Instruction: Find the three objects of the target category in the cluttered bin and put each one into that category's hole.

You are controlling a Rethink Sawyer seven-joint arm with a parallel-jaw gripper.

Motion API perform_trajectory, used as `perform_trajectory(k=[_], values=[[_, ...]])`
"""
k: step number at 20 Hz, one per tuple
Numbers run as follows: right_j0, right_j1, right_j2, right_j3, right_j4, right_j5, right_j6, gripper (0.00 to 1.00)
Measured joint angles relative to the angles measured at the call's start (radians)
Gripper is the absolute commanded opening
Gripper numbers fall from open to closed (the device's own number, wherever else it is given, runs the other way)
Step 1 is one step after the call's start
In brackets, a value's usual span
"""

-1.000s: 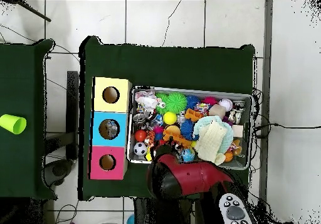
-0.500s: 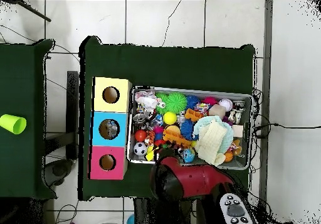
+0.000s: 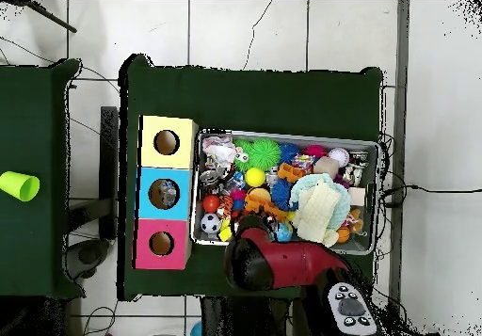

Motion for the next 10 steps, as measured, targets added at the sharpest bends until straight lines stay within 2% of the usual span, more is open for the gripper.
perform_trajectory(k=[10], values=[[0.031, 0.02, -0.002, -0.078, 0.067, 0.0, 0.0, 1.0]])
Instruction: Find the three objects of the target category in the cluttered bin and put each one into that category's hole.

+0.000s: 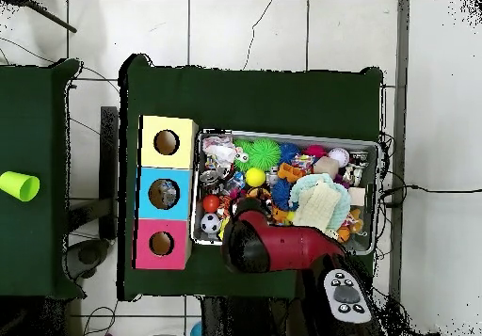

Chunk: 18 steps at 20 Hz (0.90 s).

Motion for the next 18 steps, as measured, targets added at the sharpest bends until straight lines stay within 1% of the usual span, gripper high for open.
perform_trajectory(k=[12, 18], values=[[0.016, 0.044, -0.011, -0.073, 0.045, 0.0, 0.0, 1.0], [0.051, 0.081, -0.041, -0.086, 0.069, 0.0, 0.0, 1.0]])
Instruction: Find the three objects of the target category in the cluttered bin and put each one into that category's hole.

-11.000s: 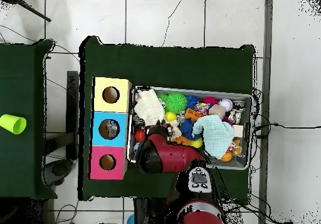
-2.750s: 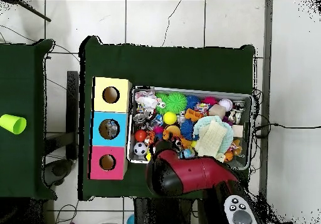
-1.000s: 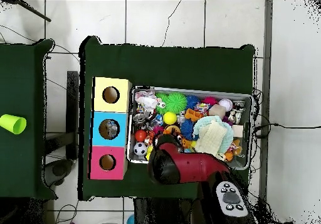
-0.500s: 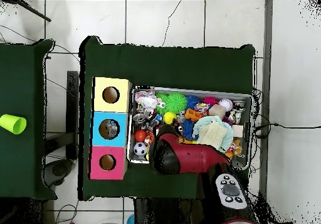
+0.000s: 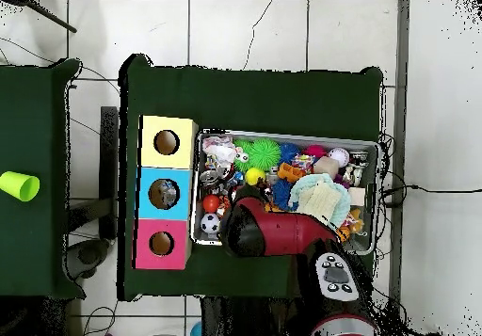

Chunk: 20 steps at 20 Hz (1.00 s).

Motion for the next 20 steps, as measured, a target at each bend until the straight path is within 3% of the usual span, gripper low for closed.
perform_trajectory(k=[12, 20], values=[[0.083, 0.048, -0.047, 0.0, 0.046, -0.007, 0.0, 1.0], [0.105, 0.08, -0.062, 0.0, 0.07, -0.07, 0.007, 1.0]])
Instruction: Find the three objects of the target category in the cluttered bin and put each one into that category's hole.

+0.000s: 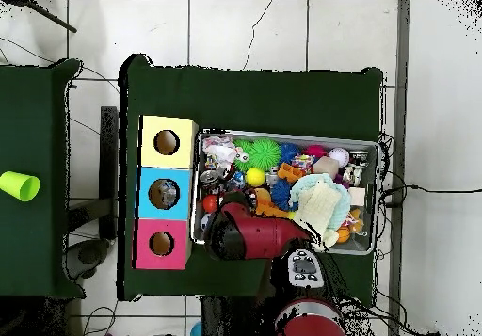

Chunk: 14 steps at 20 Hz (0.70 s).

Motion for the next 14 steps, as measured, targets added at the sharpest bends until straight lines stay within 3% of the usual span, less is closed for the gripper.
perform_trajectory(k=[14], values=[[0.0, 0.024, 0.0, 0.0, 0.002, -0.02, 0.0, 1.0]])
